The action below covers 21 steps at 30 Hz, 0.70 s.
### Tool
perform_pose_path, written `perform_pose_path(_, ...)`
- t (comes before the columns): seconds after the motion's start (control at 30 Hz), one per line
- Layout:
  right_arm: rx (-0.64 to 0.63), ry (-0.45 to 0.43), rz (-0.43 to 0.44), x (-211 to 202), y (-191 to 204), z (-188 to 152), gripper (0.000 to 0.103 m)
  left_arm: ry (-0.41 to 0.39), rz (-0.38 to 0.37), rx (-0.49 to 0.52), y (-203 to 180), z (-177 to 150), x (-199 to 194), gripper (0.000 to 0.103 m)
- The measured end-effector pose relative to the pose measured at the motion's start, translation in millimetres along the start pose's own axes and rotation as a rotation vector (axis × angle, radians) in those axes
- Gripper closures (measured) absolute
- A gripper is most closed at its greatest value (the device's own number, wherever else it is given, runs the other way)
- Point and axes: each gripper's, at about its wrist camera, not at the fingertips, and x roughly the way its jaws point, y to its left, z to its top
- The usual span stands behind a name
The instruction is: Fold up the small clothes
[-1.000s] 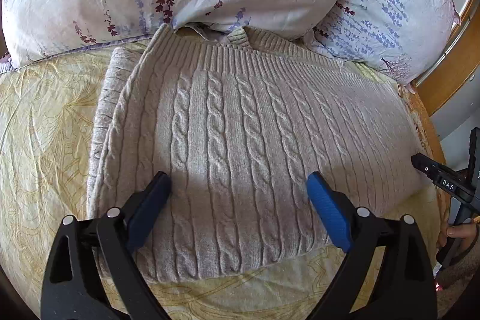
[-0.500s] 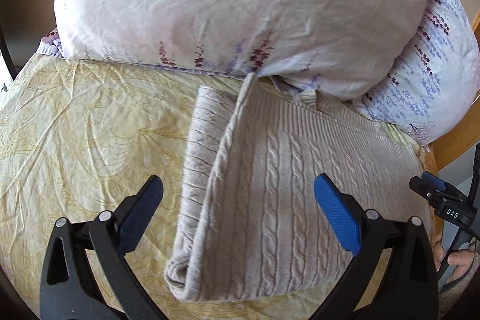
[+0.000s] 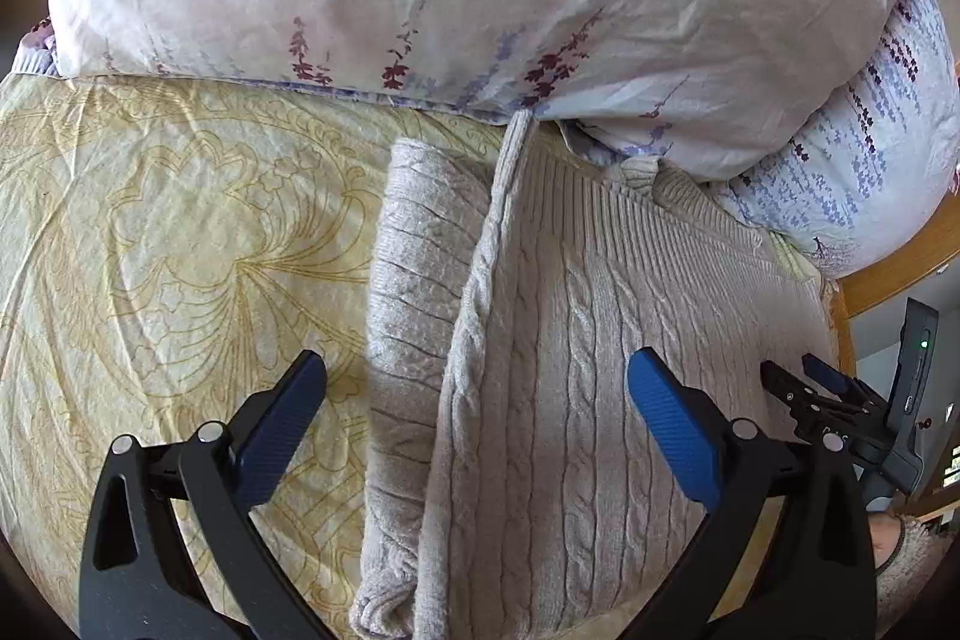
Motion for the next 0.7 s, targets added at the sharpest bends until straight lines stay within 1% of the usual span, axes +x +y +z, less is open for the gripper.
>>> perform_pose_path(0.13,0.011,0.004,0.001,0,0,-1,0.001,0.01,0.005,0.053,-6,3,7,0.002)
perform_pose_path(0.37,0.005,-0.015,0.006,-1,2,-3,0.001,0.025,-0.126,0.087,-5,10,13,0.003)
perform_pose_path(0.47,0.006,-0.024,0.008,-2,-1,-9,0.001,0.027,-0.187,0.044,3,15,13,0.008)
perform_pose_path(0.5,0.006,-0.027,0.008,-3,-1,-9,0.001,0.029,-0.212,0.02,8,16,12,0.014)
perform_pose_path(0.53,0.005,-0.03,0.01,-2,-2,-9,0.001,0.033,-0.237,-0.004,13,16,11,0.022)
perform_pose_path(0.57,0.004,-0.031,0.01,-2,-2,-10,0.001,0.04,-0.264,-0.031,19,17,12,0.025)
perform_pose_path(0.63,0.003,-0.035,0.01,-2,-2,-11,0.001,0.074,-0.339,-0.084,27,18,16,0.044)
perform_pose_path(0.67,0.001,-0.036,0.011,-3,-2,-11,0.001,0.096,-0.374,-0.107,32,17,19,0.046)
perform_pose_path(0.7,0.0,-0.037,0.012,-2,-2,-11,0.001,0.1,-0.393,-0.114,36,16,19,0.048)
